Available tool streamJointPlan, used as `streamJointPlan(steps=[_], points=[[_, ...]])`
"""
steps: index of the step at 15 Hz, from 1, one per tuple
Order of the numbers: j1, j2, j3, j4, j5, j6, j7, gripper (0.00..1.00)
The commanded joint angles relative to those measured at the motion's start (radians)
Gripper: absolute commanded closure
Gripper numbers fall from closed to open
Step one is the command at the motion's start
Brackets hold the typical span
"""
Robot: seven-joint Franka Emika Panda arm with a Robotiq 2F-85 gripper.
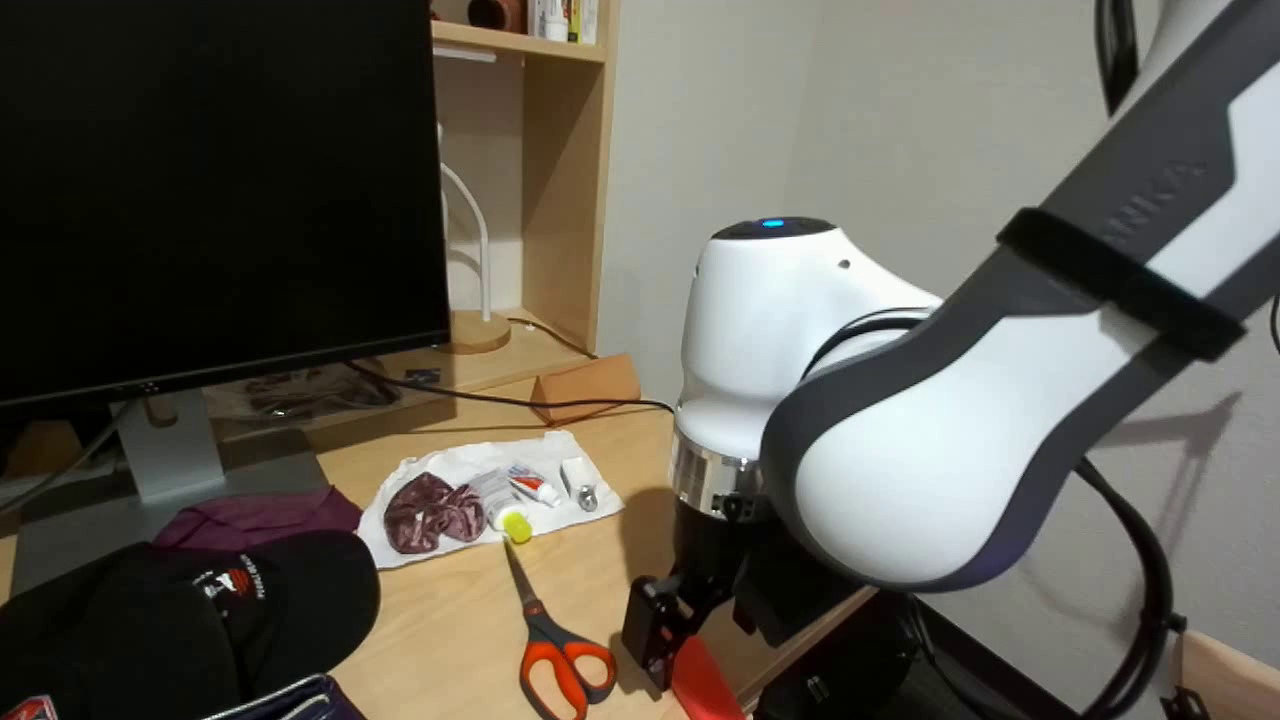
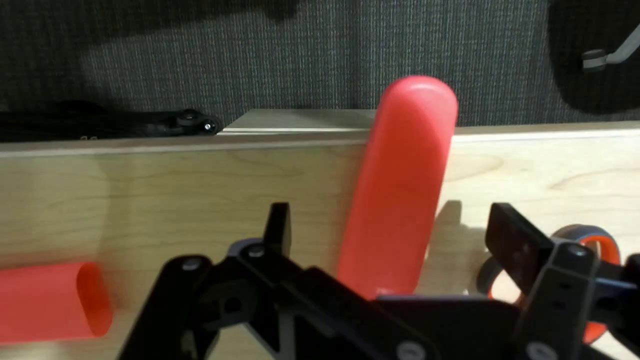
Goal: Align the orange objects in front of each other
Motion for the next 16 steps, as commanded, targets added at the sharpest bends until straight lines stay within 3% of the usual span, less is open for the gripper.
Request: streamJointPlan(steps=[1, 7, 13, 14, 16], points=[[0.017, 0.016, -0.019, -0.025, 0.023, 0.053, 0.047, 0.0], [0.02, 0.05, -0.019, -0.014, 0.028, 0.076, 0.028, 0.0], [0.079, 0.063, -0.062, 0.003, -0.057, 0.063, 0.039, 0.0], [0.086, 0.063, -0.067, 0.004, -0.063, 0.063, 0.04, 0.25], [0.094, 0.066, -0.073, 0.01, -0.071, 0.062, 0.037, 0.33]])
